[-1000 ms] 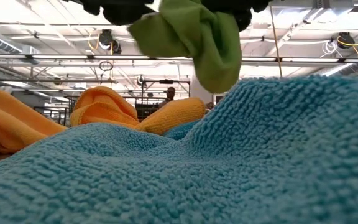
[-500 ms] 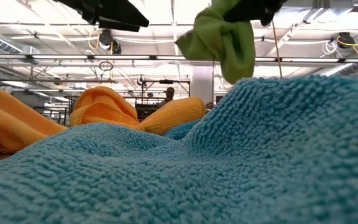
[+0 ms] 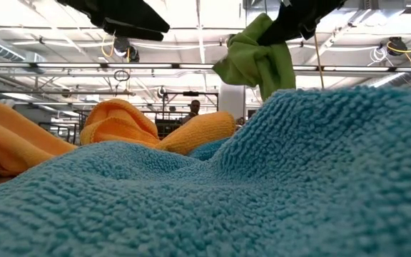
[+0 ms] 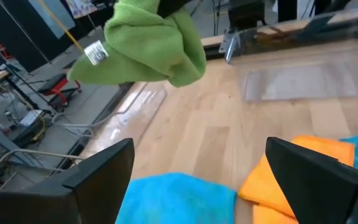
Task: Sort microfiber towel by color & place in baskets
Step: Put the top green microfiber towel into the top transparent bin
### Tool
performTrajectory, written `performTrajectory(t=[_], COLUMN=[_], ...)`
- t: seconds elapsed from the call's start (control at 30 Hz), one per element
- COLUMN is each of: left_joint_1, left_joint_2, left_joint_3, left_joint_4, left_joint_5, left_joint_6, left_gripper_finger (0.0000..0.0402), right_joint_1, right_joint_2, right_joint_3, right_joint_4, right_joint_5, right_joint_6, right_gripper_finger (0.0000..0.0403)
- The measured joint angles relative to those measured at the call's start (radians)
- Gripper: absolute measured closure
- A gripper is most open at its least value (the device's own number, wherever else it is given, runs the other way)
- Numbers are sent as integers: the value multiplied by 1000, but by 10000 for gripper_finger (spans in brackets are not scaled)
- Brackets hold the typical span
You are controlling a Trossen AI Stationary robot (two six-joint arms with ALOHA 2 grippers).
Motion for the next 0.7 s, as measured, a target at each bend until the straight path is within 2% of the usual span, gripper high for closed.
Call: performTrajectory(t=[0.17,0.3,0.53,0.7], left_joint_1=[6,6,5,5], left_joint_2=[-1,-1,-1,-1], left_joint_3=[0,0,0,0], left_joint_4=[-10,-8,-7,-7], left_joint_5=[0,0,0,0], left_joint_6=[-15,-15,-15,-15], left_gripper_finger=[32,32,32,32], right_joint_1=[-11,-54,-237,-404], right_joint_2=[-4,-5,-5,-5], right_joint_3=[0,0,0,26], right_joint_4=[10,6,4,-12], right_joint_5=[13,65,46,-101], right_joint_6=[-34,-87,-281,-402], right_gripper_finger=[390,390,390,390])
